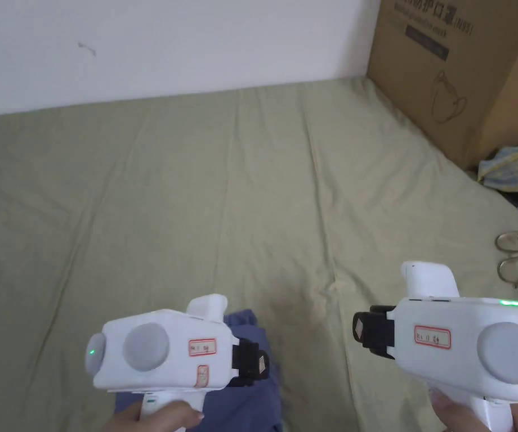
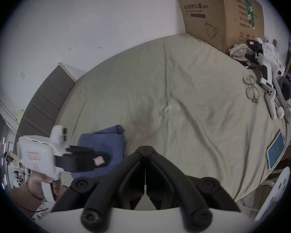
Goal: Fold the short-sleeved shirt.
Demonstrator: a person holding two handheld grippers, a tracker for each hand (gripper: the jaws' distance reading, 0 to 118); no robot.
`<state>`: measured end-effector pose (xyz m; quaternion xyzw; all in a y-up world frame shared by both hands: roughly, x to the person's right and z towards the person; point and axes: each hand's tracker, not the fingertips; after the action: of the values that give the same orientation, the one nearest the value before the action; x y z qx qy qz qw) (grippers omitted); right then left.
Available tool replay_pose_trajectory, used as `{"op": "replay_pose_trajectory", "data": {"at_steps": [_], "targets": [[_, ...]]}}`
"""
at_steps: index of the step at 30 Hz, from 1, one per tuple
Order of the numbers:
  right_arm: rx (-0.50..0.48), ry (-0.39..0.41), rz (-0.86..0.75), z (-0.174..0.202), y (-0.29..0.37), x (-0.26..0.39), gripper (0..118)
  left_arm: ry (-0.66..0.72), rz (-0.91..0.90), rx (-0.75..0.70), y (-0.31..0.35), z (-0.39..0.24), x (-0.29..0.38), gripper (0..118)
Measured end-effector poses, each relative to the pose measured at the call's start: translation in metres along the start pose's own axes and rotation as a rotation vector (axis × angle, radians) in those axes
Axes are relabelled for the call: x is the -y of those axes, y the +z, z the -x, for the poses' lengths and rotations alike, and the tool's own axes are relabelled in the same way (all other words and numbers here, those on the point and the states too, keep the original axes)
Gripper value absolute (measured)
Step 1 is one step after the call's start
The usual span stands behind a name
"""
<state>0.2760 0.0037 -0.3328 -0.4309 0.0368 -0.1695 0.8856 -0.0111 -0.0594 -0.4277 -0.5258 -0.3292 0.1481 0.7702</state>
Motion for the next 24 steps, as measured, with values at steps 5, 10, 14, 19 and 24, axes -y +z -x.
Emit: {"op": "replay_pose_trajectory", "data": {"at_steps": [5,10,14,19,24], "targets": [[0.025,0.025,-0.065,0.005,0.027,-0.014,1,-0.119,-0.232,-0.183,0.095,-0.004,-0.001,3],[0.013,0.033,-0.085,0.018,0.029,-0.02,1,-0.109,-0.39,-0.439,0.162,0.011,0.02,3],[0.037,0.118,-0.034,0.047,0.004,-0.013,1,-0.053,-0.474,-0.616,0.182,0.027,0.043,3],[0.219,0.233,0.012,0.068,-0.035,-0.001,1,-0.012,-0.472,-0.754,0.185,0.047,0.064,3],[0.208,0.202,0.002,0.066,-0.028,-0.001,1,0.047,-0.489,-0.746,0.19,0.054,0.073,3]]}}
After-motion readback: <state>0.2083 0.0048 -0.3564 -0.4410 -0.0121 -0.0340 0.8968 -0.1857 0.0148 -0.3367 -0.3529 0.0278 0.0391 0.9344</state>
